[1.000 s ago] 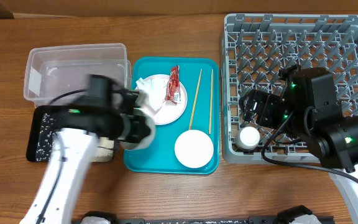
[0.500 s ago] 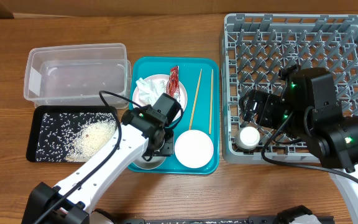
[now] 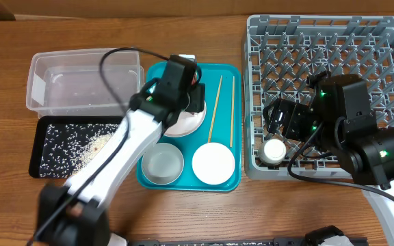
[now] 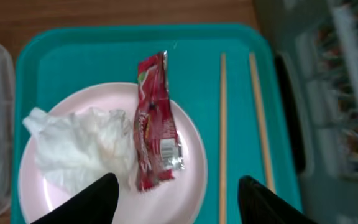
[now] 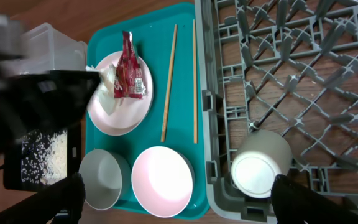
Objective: Sort waste into correct bins and load items into the dishwasher
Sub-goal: 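Set the empty bowl back on the teal tray with the left gripper, then grasp the red wrapper on the plate and drop it in the clear bin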
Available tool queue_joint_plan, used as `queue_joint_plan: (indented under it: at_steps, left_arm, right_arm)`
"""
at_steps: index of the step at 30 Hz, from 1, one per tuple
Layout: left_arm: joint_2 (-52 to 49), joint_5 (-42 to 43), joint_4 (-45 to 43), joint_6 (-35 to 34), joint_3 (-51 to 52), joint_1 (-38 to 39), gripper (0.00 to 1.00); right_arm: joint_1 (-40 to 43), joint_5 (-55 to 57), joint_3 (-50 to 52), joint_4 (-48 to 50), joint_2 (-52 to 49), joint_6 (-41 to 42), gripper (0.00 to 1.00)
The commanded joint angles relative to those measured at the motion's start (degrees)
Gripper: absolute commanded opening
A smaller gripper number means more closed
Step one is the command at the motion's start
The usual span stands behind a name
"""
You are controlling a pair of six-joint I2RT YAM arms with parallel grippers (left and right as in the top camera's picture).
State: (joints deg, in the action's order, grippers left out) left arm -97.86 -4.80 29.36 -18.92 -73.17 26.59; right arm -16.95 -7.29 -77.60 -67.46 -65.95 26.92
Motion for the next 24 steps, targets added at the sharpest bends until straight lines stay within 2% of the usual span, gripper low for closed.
queue_joint_plan:
  at_steps: [1, 3, 5, 8, 10, 15, 18, 21, 24]
  left_arm:
    - [-8.2, 0.0, -2.0, 2.7, 0.2, -0.5, 0.62]
    - [-11.3, 0.9, -3.2, 2.7, 0.2, -0.5, 0.58]
    - [-13.6, 0.9, -4.1, 2.6, 0.2, -0.5, 0.47]
    - [-14.2, 1.2, -4.2, 2.2, 0.2, -0.5, 0.15]
    - [-13.0, 2.6, -3.8, 2.0, -0.2, -0.5, 0.04]
    - [-7.3, 3.6, 3.5, 1.6, -5.0, -0.6, 0.04]
    - [-2.8, -1.6, 12.4, -0.7, -9.3, -2.2, 0.04]
    - [0.7, -6.2, 18.4, -2.2, -11.6, -6.1, 0.04]
    - [2.8, -7.0, 22.4, -4.1, -11.8, -13.1, 0.04]
  right_arm:
    - [0.1, -0.3, -0.4, 0.3, 0.2, -0.3, 0.96]
    - [0.1, -0.3, -0.4, 0.3, 0.1, -0.3, 0.96]
    - [0.1, -0.3, -0.4, 0.2, 0.1, -0.3, 0.97]
    - [0.1, -0.3, -0.4, -0.2, 0.0, -0.4, 0.96]
    - [0.1, -0.2, -0.4, -0.3, 0.0, -0.4, 0.96]
    - [0.1, 0.2, -0.4, -0.3, 0.0, -0.4, 0.96]
    - [0.1, 0.2, -0.4, -0.4, 0.0, -0.4, 0.96]
    - [0.1, 0.2, -0.4, -0.3, 0.0, -0.4, 0.96]
    - [0.1, 0.2, -0.4, -0.3, 0.0, -0.4, 0.96]
